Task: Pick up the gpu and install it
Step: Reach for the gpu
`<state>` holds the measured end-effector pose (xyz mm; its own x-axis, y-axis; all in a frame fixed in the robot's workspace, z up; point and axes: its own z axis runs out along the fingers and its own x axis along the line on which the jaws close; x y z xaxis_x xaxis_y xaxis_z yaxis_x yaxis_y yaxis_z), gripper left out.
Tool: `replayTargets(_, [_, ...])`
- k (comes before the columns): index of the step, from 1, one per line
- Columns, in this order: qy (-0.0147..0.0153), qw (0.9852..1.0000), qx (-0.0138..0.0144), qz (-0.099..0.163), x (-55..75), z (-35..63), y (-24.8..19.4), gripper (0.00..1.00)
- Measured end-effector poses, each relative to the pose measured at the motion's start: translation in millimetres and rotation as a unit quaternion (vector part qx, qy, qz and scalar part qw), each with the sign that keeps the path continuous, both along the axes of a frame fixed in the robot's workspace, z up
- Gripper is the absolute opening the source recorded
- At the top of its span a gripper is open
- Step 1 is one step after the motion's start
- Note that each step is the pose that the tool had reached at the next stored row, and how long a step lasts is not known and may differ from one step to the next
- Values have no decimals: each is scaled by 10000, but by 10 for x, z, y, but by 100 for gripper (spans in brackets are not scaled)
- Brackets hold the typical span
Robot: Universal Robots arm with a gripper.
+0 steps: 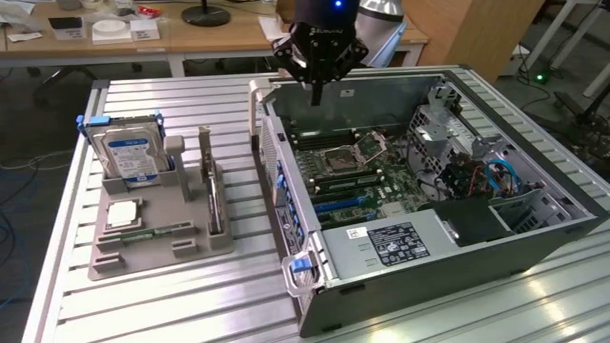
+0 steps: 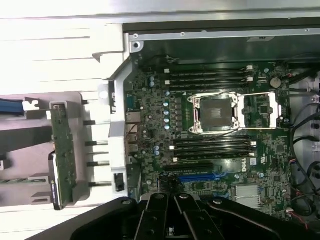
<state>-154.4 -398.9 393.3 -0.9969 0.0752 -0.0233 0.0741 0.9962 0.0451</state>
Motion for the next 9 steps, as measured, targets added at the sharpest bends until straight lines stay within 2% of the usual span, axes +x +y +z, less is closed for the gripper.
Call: replayTargets(9, [0, 10000, 0, -1, -224, 0, 0, 11])
